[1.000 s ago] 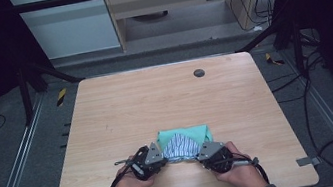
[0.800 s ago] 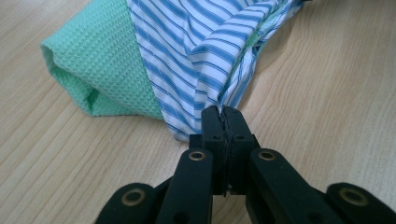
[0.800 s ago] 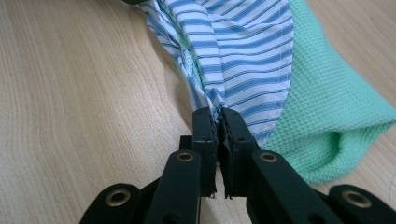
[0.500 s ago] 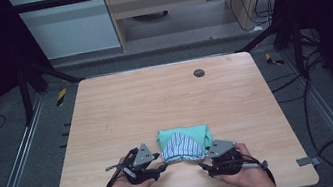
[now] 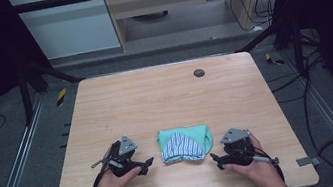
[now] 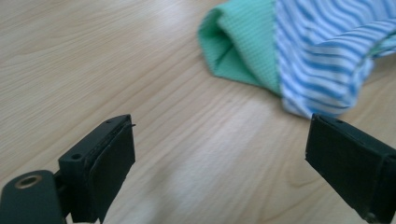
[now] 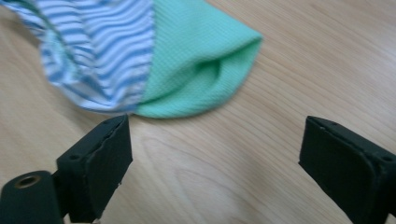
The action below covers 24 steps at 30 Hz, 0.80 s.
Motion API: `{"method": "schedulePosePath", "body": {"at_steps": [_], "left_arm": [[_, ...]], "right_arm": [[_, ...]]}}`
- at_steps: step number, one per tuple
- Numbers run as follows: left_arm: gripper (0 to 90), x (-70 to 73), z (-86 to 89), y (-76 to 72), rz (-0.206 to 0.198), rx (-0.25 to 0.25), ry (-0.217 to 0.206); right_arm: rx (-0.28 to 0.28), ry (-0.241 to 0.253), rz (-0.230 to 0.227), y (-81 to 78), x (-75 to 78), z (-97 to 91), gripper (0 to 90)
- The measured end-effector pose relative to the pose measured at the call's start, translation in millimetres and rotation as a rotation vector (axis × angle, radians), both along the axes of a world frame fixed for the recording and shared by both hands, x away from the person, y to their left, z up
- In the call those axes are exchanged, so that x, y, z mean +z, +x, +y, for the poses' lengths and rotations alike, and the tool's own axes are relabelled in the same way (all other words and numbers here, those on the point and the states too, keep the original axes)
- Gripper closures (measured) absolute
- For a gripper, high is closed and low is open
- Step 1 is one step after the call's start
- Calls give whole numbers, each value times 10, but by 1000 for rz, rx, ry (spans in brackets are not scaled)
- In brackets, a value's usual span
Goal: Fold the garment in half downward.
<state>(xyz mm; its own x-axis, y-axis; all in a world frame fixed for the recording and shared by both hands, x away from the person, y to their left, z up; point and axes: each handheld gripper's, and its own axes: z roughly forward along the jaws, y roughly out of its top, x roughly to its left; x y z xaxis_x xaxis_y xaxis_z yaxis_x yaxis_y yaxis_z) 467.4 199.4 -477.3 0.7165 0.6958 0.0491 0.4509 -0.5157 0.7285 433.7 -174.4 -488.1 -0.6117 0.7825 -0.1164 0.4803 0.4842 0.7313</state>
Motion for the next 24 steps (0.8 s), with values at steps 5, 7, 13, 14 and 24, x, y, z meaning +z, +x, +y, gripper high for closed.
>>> {"method": "schedulePosePath", "body": {"at_steps": [5,7,13,14,24], "left_arm": [[66,-6,151,128,27,11,35],[66,-15,207,193,30,23,45],[65,-78,371,370,57,59,69],[64,-83,398,394,54,68,73],[61,-183,534,586,58,145,75]], "right_arm": [[-47,-3,19,115,3,-159,68],[-52,0,44,190,-7,-220,59],[-116,5,71,411,-10,-350,71],[-128,9,69,451,-4,-369,71],[-241,42,86,750,-82,-471,76]]}}
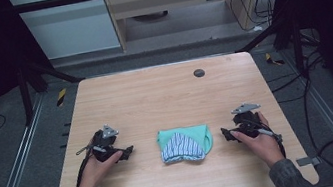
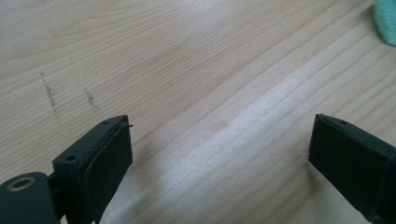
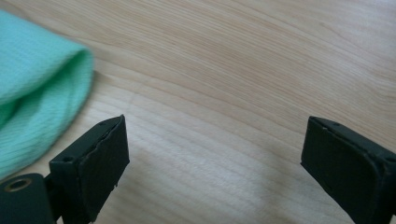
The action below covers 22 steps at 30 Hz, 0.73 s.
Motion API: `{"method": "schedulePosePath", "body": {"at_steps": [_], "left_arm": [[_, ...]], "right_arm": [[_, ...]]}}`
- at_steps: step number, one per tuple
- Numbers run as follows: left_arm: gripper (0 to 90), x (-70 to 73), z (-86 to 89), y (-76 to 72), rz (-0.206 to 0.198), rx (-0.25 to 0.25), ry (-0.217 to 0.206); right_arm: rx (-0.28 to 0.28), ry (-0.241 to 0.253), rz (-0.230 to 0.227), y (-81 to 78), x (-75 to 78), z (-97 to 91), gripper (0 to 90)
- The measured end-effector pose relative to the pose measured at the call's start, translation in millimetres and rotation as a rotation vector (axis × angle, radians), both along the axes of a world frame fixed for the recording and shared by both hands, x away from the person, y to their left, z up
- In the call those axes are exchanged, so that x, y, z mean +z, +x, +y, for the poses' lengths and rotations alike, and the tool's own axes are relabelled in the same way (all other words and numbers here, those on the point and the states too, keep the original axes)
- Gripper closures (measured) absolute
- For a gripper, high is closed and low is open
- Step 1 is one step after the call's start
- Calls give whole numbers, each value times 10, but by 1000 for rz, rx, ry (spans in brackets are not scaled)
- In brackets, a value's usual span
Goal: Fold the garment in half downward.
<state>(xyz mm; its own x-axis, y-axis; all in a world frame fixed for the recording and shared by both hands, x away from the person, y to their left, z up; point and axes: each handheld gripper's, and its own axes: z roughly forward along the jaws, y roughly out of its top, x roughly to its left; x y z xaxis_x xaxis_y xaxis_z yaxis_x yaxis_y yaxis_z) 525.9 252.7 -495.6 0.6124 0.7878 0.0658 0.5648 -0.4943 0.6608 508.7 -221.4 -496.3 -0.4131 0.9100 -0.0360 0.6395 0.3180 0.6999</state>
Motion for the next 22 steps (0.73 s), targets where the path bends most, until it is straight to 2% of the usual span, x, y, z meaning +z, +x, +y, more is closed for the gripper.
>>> {"method": "schedulePosePath", "body": {"at_steps": [1,6,7,8,10,13,17,22], "left_arm": [[61,-19,20,29,3,14,-15],[56,-51,50,69,-2,34,-25],[53,-74,68,90,-2,45,-49],[54,-74,68,90,-2,45,-49],[58,-91,75,94,-18,60,-67],[42,-119,83,100,-39,53,-80],[19,-123,84,108,-35,60,-81],[0,-125,81,112,-30,70,-77]], "right_arm": [[-15,1,6,36,-25,-6,75],[-57,6,20,89,-78,-16,72],[-67,20,24,104,-102,-25,52],[-67,20,24,104,-102,-25,52],[-82,33,11,109,-115,-29,53],[-93,46,-23,101,-156,-30,23],[-142,45,-19,96,-161,-22,2],[-156,45,-20,94,-161,-13,1]]}}
